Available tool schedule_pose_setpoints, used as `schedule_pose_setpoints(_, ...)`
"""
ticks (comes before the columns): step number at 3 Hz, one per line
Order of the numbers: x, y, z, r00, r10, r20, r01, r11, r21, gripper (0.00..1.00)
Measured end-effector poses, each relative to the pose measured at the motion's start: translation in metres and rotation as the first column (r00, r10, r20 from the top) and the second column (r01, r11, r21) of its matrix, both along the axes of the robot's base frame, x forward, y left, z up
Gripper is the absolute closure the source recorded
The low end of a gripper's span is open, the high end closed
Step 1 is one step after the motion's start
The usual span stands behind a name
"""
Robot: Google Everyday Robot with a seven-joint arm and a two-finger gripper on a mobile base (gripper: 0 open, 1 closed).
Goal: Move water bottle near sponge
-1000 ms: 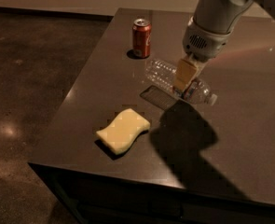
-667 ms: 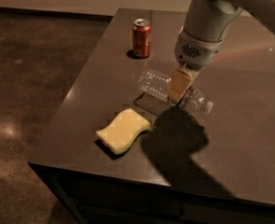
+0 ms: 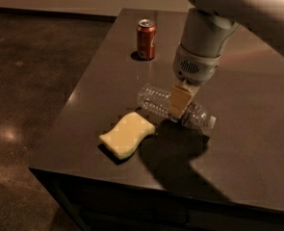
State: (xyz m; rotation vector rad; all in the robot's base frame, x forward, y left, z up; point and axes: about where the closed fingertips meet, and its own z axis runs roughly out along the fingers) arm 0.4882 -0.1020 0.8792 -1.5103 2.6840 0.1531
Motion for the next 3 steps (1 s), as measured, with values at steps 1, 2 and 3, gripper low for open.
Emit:
schedule_pose_setpoints(1, -0.0046, 0.0034, -0.0057, 0.9999, 0.009, -0.014, -0.009, 1.0, 0.013, 0.36)
schedule_pose_setpoints(2, -0.0075, 0.0053, -0.0089, 0.9996, 0.017, -0.024, -0.016, 0.999, 0.03, 0.13)
schedule_pose_setpoints(3, -0.0059, 0.0067, -0.0085, 0.9998, 0.016, -0.015, -0.016, 0.999, 0.034, 0.0)
